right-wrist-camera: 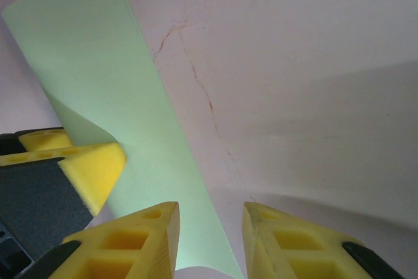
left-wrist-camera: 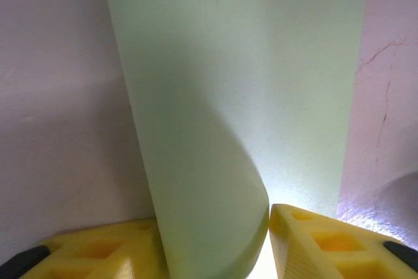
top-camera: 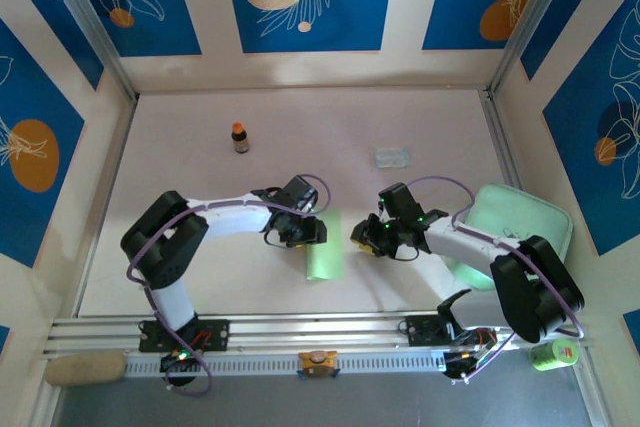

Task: Fold a paper plane with a square sheet of paper (pick it up from the middle)
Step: Hold the square sheet of paper at the center of the table.

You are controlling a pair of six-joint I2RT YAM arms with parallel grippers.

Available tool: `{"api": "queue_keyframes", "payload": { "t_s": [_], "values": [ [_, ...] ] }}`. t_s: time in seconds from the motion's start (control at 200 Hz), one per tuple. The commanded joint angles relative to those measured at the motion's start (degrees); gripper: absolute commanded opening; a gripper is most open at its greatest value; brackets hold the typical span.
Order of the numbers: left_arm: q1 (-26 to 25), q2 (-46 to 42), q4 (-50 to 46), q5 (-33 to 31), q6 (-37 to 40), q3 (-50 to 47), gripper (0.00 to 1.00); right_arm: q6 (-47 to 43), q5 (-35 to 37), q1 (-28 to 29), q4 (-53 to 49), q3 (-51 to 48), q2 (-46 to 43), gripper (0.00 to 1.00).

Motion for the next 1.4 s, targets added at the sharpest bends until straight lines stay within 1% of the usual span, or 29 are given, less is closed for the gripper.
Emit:
{"api": "queue_keyframes", "payload": {
  "t_s": [0.0,0.685,0.84,0.97,1.105,1.185,1.3,1.395],
  "values": [
    [-0.14,6.17,1.37,-5.39,2.31,-1.63,0.49,-0.56,-1.23,0.48,-1.2,1.54,0.31,0.32],
    [-0.14,6.51,1.6,-5.05,2.32,-1.87,0.5,-0.65,-1.29,0.65,-0.93,1.69,0.53,0.32],
    [-0.14,6.44,1.75,-4.89,2.49,-2.15,0.51,-0.55,0.89,1.28,-1.43,1.58,-1.37,0.31],
    [-0.13,6.57,1.91,-4.77,2.4,-2.24,0.51,-1.67,0.46,1.27,-1.32,1.91,-1.75,0.3],
    [-0.08,6.68,1.79,-4.69,2.48,-2.15,0.5,-2.62,0.2,2.48,0.19,2.8,-0.25,0.25],
    [-0.13,6.7,1.81,-4.69,2.58,-2.15,0.51,-3.22,-0.04,3.52,1.65,3.69,1.61,0.18],
    [-0.09,6.79,2.03,-4.69,2.48,-2.42,0.5,-3.8,0.29,4.97,2.8,5.74,5.72,0.05],
    [-0.07,6.87,2.23,-4.65,2.32,-2.57,0.5,-4.32,2.94,6.52,1.83,7.73,8.74,0.02]
  ]
}}
